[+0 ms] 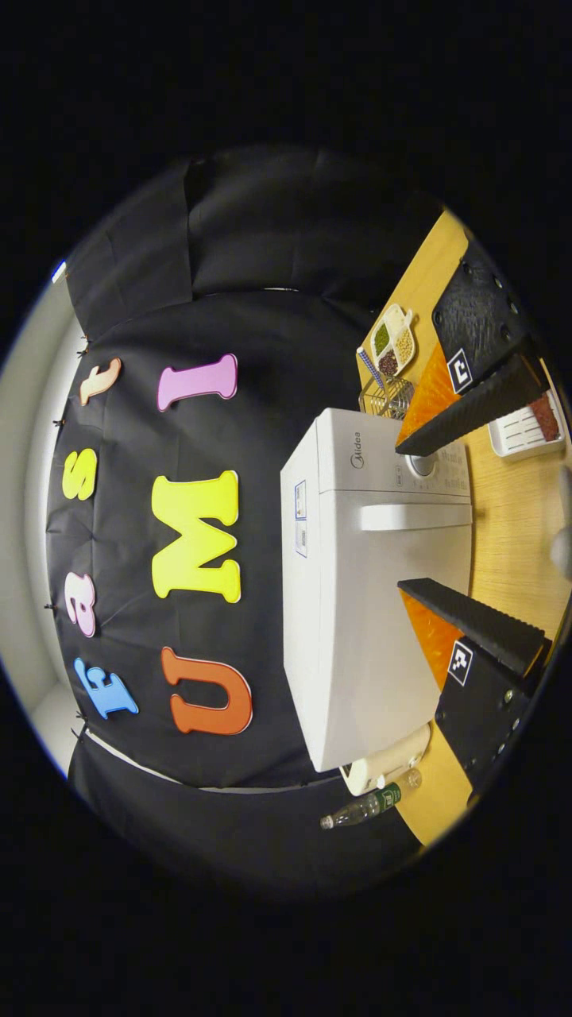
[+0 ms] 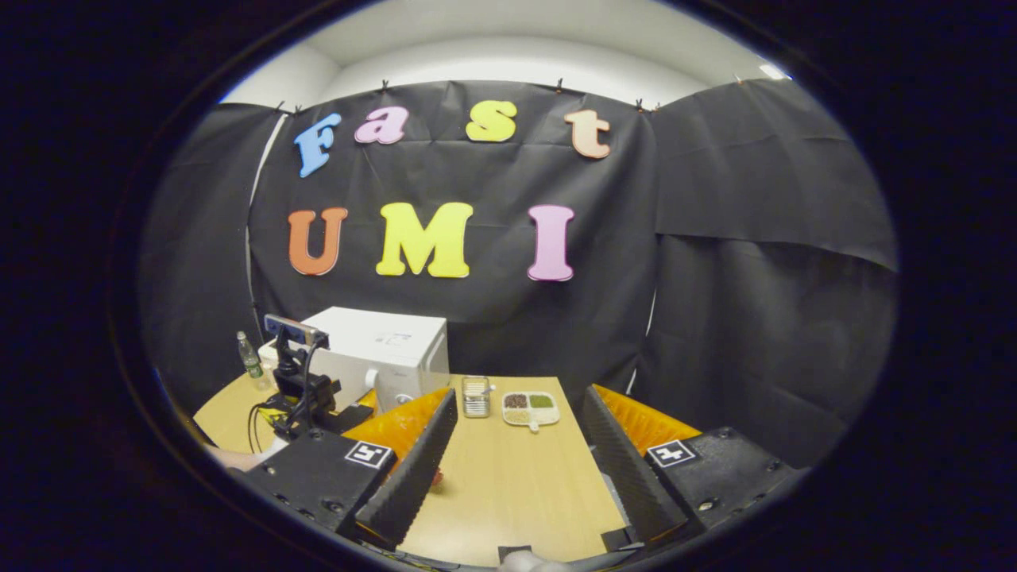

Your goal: Open the microwave oven with the left hand, put the food in, and close the microwave oven.

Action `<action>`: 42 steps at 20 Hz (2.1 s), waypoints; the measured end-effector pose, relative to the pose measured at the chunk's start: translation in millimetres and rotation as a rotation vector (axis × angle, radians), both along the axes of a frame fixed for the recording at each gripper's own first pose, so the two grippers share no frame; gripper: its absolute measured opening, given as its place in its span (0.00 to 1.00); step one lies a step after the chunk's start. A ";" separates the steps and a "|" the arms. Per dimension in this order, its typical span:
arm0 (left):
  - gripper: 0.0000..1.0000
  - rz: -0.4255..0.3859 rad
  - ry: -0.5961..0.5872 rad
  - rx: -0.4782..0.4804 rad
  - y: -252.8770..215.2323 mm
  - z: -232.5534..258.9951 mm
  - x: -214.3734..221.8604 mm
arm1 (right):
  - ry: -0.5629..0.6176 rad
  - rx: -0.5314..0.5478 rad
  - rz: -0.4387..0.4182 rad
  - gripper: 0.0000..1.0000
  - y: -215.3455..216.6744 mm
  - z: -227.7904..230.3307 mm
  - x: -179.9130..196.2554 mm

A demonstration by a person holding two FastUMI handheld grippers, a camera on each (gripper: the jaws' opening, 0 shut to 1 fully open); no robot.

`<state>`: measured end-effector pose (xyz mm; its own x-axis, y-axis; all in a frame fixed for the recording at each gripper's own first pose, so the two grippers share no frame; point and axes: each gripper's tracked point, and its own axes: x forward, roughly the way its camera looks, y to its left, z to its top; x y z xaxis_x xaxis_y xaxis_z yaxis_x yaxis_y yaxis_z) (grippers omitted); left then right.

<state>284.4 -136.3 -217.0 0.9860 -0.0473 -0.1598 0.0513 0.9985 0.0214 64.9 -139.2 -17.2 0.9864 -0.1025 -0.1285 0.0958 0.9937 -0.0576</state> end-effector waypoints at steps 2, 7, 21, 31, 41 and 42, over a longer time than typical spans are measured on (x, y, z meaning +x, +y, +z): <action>0.97 0.005 0.004 0.010 -2.4 -10.5 18.0 | 0.018 0.011 -0.010 1.00 -8.0 -7.0 5.6; 0.84 0.028 0.024 -0.005 1.2 -22.7 35.3 | 0.041 0.021 -0.014 0.92 -19.3 -14.2 16.7; 0.11 0.008 0.043 0.012 5.6 -31.5 38.5 | 0.036 -0.011 0.026 1.00 -3.3 -13.7 14.1; 0.11 0.004 0.067 0.010 35.4 -31.1 -57.1 | 0.030 -0.002 0.070 1.00 25.4 -16.9 8.6; 0.97 0.047 0.058 0.071 99.8 -18.5 -121.3 | 0.044 0.020 0.124 1.00 69.2 -33.1 -12.9; 0.97 0.051 0.055 0.068 104.4 -15.6 -127.6 | 0.048 0.021 0.132 1.00 75.1 -34.9 -14.9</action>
<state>156.8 -31.9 -232.6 0.9766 0.0153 -0.2146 0.0037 0.9961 0.0876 50.0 -64.1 -52.1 0.9839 0.0312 -0.1762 -0.0386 0.9985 -0.0385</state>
